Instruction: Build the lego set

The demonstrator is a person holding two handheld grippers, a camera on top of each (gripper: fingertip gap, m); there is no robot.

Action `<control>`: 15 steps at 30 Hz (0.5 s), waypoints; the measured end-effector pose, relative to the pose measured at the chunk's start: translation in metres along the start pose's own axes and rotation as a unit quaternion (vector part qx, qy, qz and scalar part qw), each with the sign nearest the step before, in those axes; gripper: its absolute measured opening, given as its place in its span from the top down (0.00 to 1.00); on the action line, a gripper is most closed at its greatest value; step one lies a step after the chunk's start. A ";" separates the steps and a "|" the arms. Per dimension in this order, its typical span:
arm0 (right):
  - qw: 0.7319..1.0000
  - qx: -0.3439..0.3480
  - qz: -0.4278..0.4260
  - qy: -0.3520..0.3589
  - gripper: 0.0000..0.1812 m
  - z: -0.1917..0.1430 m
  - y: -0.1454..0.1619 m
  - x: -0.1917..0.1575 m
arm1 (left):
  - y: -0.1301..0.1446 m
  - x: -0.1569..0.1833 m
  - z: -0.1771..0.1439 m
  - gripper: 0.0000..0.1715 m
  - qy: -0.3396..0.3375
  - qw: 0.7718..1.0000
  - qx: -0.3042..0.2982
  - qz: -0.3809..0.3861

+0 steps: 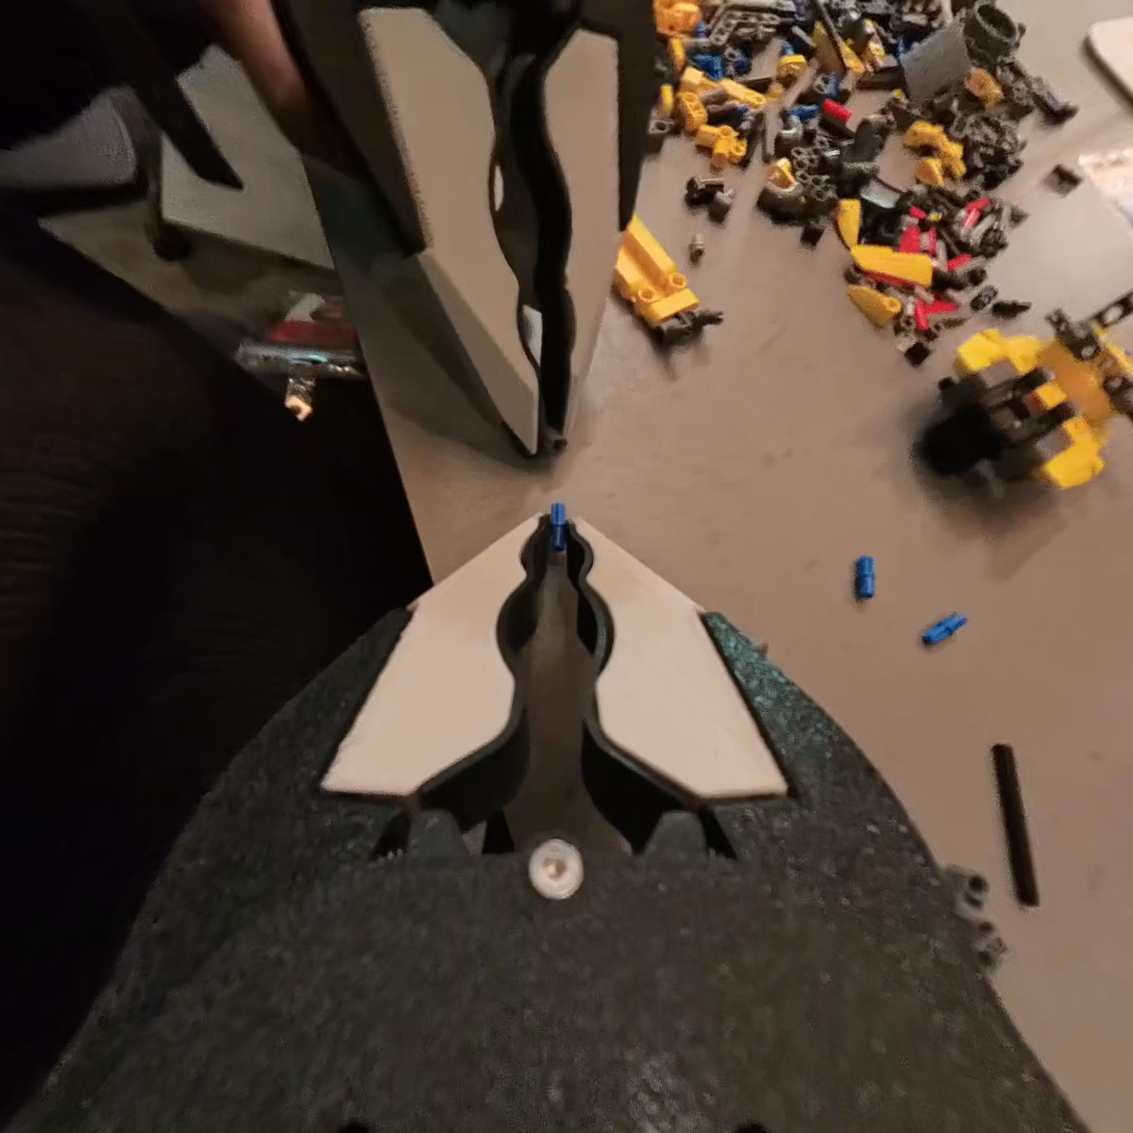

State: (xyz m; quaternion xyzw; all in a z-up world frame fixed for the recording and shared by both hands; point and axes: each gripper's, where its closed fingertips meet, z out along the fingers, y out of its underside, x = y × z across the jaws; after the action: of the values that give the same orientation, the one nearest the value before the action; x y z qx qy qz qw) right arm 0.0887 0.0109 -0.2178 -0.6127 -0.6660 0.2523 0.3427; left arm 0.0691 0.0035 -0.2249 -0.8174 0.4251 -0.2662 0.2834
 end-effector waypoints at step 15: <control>0.993 -0.002 -0.105 -0.048 0.98 0.014 -0.010 0.002 | 0.000 0.000 0.001 0.97 -0.023 0.998 0.004 0.057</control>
State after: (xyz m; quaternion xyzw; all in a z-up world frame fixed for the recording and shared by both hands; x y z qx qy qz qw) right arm 0.0716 0.0124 -0.2191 -0.5269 -0.7429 0.2424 0.3343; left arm 0.0693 0.0033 -0.2255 -0.7963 0.4635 -0.2328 0.3113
